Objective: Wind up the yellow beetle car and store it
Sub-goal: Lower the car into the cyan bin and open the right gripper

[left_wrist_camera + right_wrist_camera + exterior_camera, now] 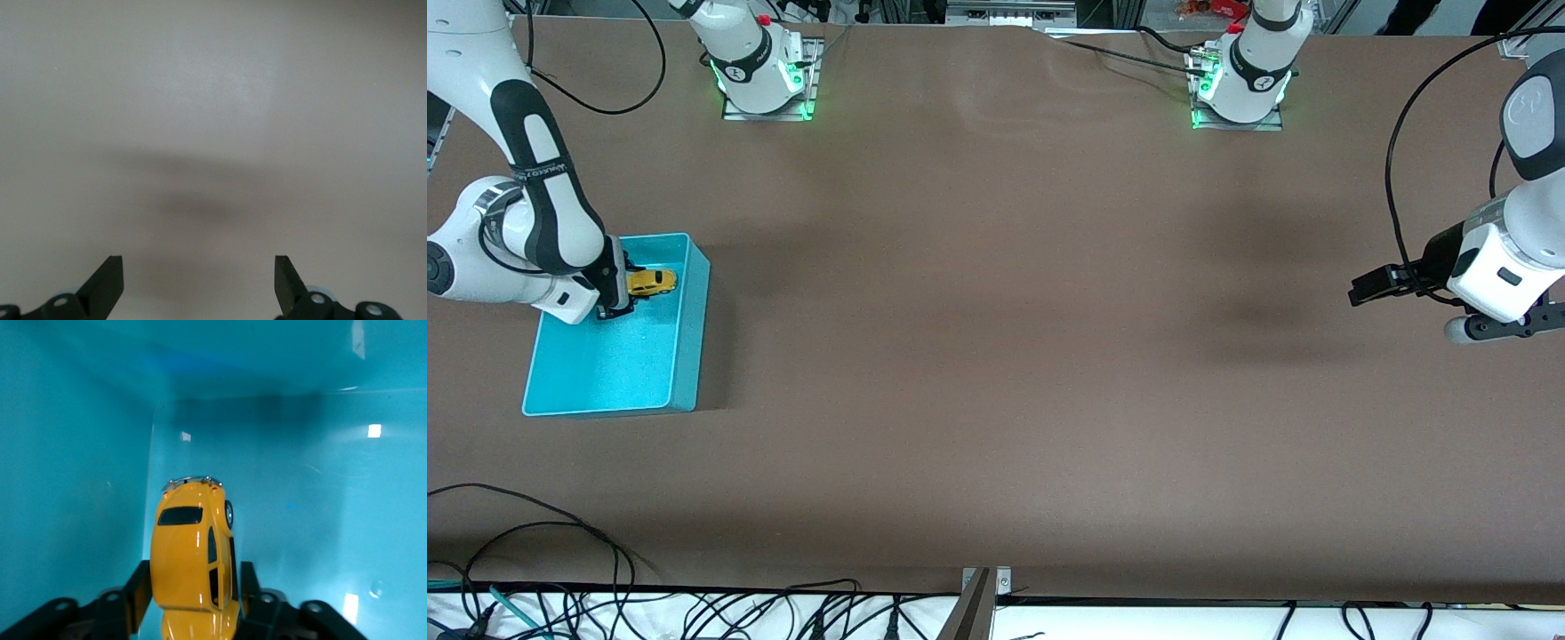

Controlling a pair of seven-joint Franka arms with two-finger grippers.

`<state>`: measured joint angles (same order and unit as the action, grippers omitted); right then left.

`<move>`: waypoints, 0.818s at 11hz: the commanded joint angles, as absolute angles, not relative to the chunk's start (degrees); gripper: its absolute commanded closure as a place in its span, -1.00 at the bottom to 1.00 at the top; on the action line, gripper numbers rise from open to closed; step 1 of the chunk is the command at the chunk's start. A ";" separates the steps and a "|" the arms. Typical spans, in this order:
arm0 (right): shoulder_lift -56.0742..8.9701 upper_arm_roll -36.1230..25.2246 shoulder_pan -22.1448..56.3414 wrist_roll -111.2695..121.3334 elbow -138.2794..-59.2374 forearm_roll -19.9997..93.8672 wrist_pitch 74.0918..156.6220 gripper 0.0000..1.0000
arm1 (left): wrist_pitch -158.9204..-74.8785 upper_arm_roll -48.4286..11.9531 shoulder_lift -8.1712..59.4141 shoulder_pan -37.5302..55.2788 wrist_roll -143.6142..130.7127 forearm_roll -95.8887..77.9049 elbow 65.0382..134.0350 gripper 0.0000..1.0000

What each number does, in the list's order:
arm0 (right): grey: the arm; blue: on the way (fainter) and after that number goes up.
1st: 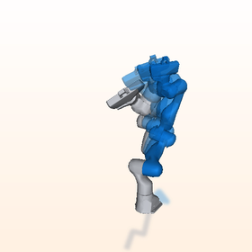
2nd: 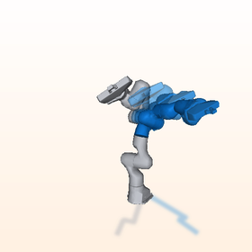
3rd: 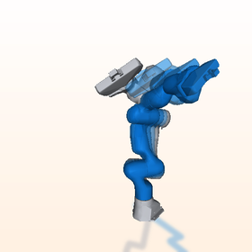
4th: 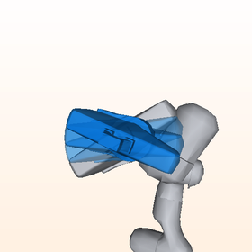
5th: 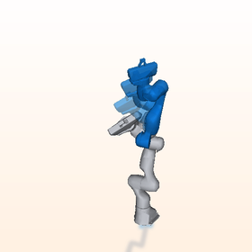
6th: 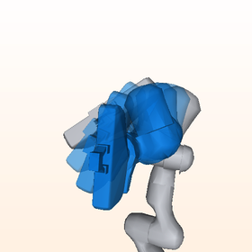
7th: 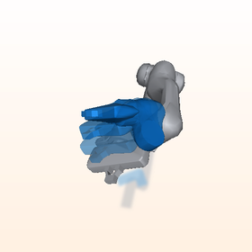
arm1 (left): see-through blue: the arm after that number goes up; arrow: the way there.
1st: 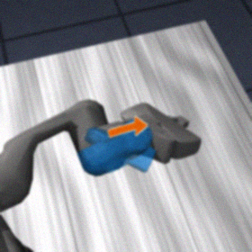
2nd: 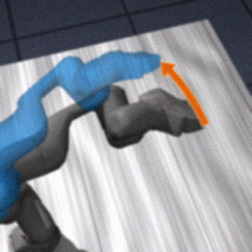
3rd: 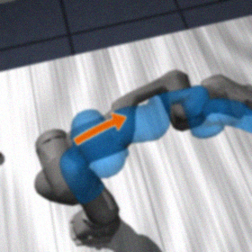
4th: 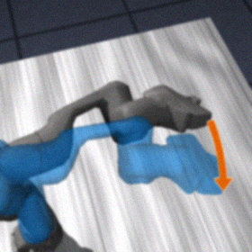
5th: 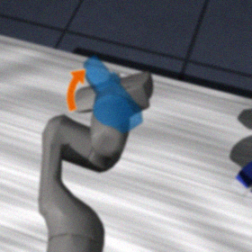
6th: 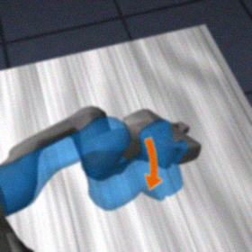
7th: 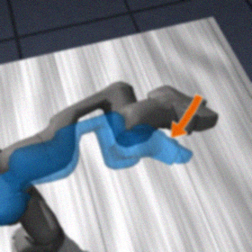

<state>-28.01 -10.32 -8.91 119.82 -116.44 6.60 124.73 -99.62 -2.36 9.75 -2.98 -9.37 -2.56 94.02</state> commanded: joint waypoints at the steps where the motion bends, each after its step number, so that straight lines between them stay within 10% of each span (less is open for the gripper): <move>1: -27.87 -9.84 -9.84 121.03 -116.46 9.23 124.37 -1.00 | -98.09 -2.37 9.93 -3.25 -7.82 -3.34 93.16 -1.00; 9: -12.86 -2.03 -7.39 91.63 -115.93 9.58 122.34 -1.00 | -97.91 -2.37 10.63 -3.25 -7.82 -3.25 93.16 -1.00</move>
<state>-18.34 -3.00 -8.60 101.77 -115.06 8.82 123.51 -98.94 -2.36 10.40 -2.98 -9.37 -2.56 94.02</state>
